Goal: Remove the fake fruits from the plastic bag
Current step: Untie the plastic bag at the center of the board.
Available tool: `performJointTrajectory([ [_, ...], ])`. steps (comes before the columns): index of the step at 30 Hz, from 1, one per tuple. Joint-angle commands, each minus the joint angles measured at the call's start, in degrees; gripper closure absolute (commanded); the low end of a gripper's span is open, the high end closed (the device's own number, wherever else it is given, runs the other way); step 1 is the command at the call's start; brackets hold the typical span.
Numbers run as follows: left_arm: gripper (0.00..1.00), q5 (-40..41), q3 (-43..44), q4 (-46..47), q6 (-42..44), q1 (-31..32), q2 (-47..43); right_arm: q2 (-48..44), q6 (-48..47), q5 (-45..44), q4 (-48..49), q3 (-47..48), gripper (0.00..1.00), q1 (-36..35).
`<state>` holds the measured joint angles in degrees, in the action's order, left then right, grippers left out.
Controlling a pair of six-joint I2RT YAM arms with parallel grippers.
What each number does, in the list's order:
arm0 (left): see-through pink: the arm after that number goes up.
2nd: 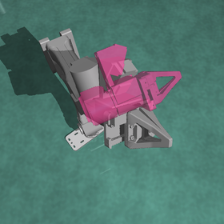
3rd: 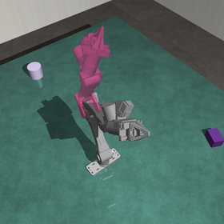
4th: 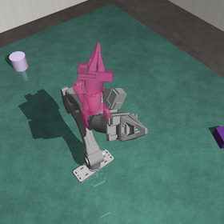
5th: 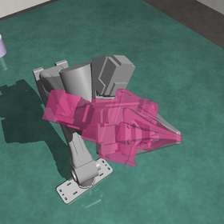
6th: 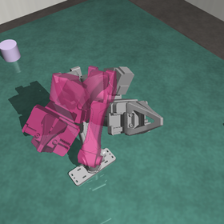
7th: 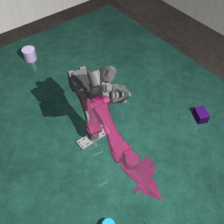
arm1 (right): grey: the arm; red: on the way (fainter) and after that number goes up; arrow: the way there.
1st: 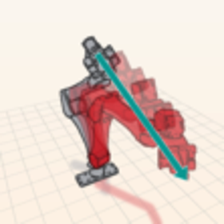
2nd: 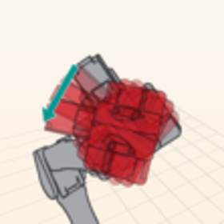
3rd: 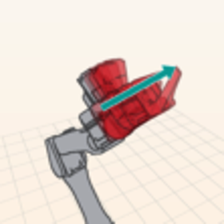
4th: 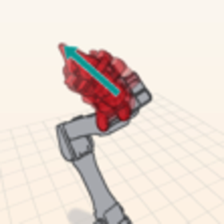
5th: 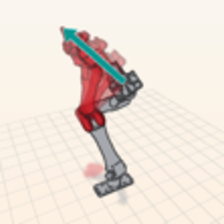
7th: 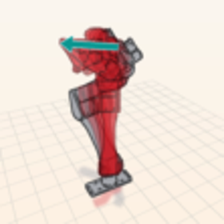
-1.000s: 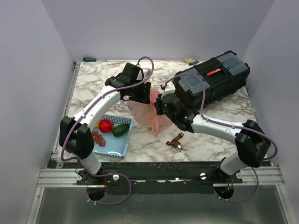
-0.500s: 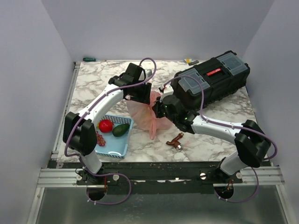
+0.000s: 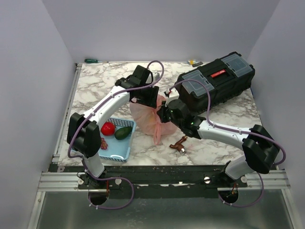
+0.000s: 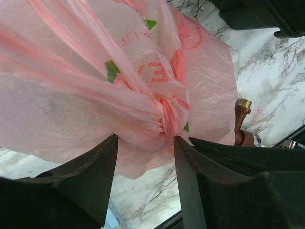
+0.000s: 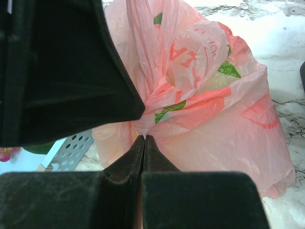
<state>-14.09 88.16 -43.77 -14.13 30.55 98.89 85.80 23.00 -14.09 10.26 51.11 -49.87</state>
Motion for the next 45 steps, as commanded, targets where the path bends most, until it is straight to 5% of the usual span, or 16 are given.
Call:
performJointTrajectory([
  [1, 0.50, 0.23, 1.99, -1.00, 0.55, 1.17, 1.44, -0.31, 0.71, 0.84, 0.50, 0.97, 0.99, 0.29],
  [7, 0.78, 1.08, 2.82, -1.57, 1.15, 1.43, 1.62, -0.36, 0.53, 2.20, -0.28, 1.22, 0.99, 0.27],
  [14, 1.00, 2.19, 2.86, -1.54, 1.82, 1.97, 0.37, -0.67, 0.91, 1.08, -1.37, 1.30, 0.73, 0.26],
  [18, 1.00, 2.19, 1.91, -0.68, 2.04, 2.48, -1.19, -1.06, 2.95, -1.21, -1.25, 1.53, 0.62, 0.26],
  [27, 1.00, 2.80, 0.41, 0.58, 1.97, 3.18, -4.08, 2.30, 7.02, -8.74, -3.17, 5.39, 0.57, 0.27],
  [38, 1.00, 18.16, 0.10, -0.44, -0.96, 3.38, -5.57, 1.34, 7.78, -11.26, -5.44, 3.27, 0.84, 0.29],
  [42, 1.00, 16.88, -0.34, -0.20, -0.47, 3.38, -6.03, -0.04, 7.41, -12.63, -5.18, 1.65, 0.85, 0.21],
  [45, 1.00, 7.72, 0.44, -0.30, 1.55, 3.35, -4.99, -0.86, 7.03, -11.45, -4.41, 1.05, 0.94, 0.21],
])
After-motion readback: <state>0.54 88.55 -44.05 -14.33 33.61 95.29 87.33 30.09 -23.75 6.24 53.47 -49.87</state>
